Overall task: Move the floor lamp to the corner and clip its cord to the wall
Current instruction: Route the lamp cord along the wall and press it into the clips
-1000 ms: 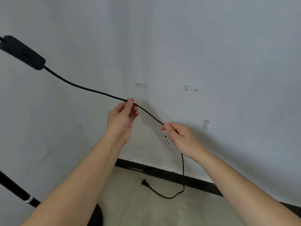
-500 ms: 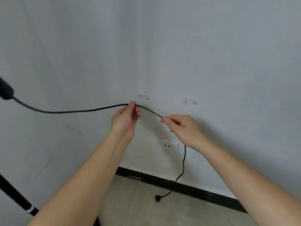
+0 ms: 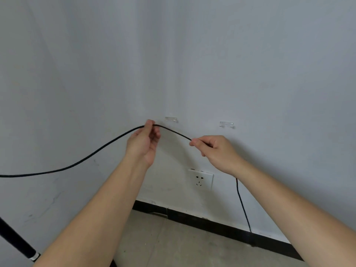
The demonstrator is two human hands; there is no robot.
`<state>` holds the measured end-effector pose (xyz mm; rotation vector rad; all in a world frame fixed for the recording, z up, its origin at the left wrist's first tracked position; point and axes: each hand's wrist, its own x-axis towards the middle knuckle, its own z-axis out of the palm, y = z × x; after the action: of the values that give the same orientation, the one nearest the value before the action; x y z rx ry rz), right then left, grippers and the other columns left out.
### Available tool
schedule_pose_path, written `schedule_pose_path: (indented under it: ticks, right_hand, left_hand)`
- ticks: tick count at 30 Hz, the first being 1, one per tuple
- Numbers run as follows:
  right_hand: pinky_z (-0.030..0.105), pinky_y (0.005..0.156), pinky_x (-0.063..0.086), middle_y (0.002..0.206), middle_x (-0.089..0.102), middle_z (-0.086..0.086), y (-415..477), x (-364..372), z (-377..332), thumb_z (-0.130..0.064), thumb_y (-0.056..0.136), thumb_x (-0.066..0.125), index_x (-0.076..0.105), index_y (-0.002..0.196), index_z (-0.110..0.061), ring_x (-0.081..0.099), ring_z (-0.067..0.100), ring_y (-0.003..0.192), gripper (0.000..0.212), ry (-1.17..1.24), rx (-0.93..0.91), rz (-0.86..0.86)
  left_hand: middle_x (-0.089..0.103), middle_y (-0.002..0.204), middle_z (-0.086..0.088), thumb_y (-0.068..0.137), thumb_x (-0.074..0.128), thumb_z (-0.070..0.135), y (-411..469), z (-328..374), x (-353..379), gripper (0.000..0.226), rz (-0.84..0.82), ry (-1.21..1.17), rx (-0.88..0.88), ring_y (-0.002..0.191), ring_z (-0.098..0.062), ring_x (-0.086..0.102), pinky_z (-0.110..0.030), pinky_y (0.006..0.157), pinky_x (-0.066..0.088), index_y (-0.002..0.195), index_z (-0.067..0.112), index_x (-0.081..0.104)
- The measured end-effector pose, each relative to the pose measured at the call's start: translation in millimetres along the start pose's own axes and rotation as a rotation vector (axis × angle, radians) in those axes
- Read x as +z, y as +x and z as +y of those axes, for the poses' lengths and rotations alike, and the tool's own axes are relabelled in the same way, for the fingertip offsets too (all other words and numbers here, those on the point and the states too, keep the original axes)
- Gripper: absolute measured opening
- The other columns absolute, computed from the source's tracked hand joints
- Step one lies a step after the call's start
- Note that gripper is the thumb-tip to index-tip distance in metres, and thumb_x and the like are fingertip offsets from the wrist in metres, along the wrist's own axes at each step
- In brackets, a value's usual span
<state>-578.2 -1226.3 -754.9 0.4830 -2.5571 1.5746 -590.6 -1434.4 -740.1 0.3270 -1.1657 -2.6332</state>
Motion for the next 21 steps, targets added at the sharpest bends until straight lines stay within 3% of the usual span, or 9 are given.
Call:
schedule_pose_path:
  ticks: [3, 6, 10, 15, 18, 21]
  right_hand:
    - [0.011, 0.048, 0.033, 0.054, 0.048, -0.013, 1.4, -6.4, 9.8, -0.036, 0.096, 0.058, 0.077, 0.094, -0.026, 0.044, 0.0, 0.047, 0.021, 0.006, 0.008, 0.03]
    - [0.015, 0.042, 0.028, 0.048, 0.042, -0.013, 10.4, -3.8, 4.1, -0.035, 0.095, 0.061, 0.077, 0.089, -0.025, 0.032, 0.005, 0.042, 0.019, 0.021, 0.011, 0.082]
    - [0.01, 0.043, 0.03, 0.04, 0.046, -0.015, 23.2, 1.2, -17.9, -0.034, 0.092, 0.064, 0.077, 0.081, -0.018, 0.041, 0.003, 0.039, 0.023, -0.146, -0.086, 0.053]
    - [0.006, 0.059, 0.043, 0.075, 0.072, -0.014, 43.8, 7.0, -46.2, -0.033, 0.088, 0.062, 0.077, 0.085, -0.026, 0.063, -0.002, 0.069, 0.017, -0.309, -0.189, 0.116]
    - [0.024, 0.071, 0.052, 0.085, 0.075, -0.005, 53.3, 11.8, -59.9, -0.024, 0.09, 0.056, 0.076, 0.093, -0.018, 0.066, 0.011, 0.081, 0.02, -0.419, -0.262, 0.083]
    - [0.039, 0.076, 0.053, 0.09, 0.072, 0.008, 61.0, 15.1, -67.0, -0.018, 0.094, 0.051, 0.072, 0.098, -0.01, 0.064, 0.028, 0.086, 0.023, -0.656, -0.412, 0.077]
  left_hand:
    - [0.062, 0.075, -0.004, 0.098, 0.06, 0.014, 10.3, 6.1, -6.2, 0.016, 0.053, -0.048, -0.023, 0.052, -0.006, 0.061, -0.017, 0.052, 0.054, 0.084, 0.007, 0.062]
    - [0.065, 0.073, -0.005, 0.096, 0.063, 0.019, 4.7, -4.5, -5.2, 0.016, -0.064, 0.033, -0.135, 0.061, -0.01, 0.061, -0.017, 0.054, 0.054, 0.085, 0.007, 0.064]
    - [0.069, 0.081, -0.006, 0.095, 0.064, 0.011, 2.2, -14.7, -0.2, 0.009, -0.129, 0.055, -0.235, 0.067, -0.011, 0.065, -0.018, 0.057, 0.056, 0.089, 0.004, 0.067]
    - [0.07, 0.074, -0.006, 0.097, 0.061, 0.009, 7.7, -17.1, 6.2, 0.013, -0.054, -0.082, -0.236, 0.061, -0.01, 0.068, -0.018, 0.054, 0.057, 0.087, 0.001, 0.066]
    - [0.069, 0.074, -0.006, 0.097, 0.061, 0.008, 16.9, -11.8, 10.9, 0.014, 0.045, -0.151, -0.18, 0.052, -0.008, 0.069, -0.018, 0.053, 0.057, 0.085, 0.001, 0.065]
    - [0.067, 0.081, -0.009, 0.095, 0.063, 0.005, 25.2, -7.4, 11.3, 0.009, 0.126, -0.173, -0.151, 0.059, -0.011, 0.069, -0.019, 0.052, 0.057, 0.088, 0.0, 0.064]
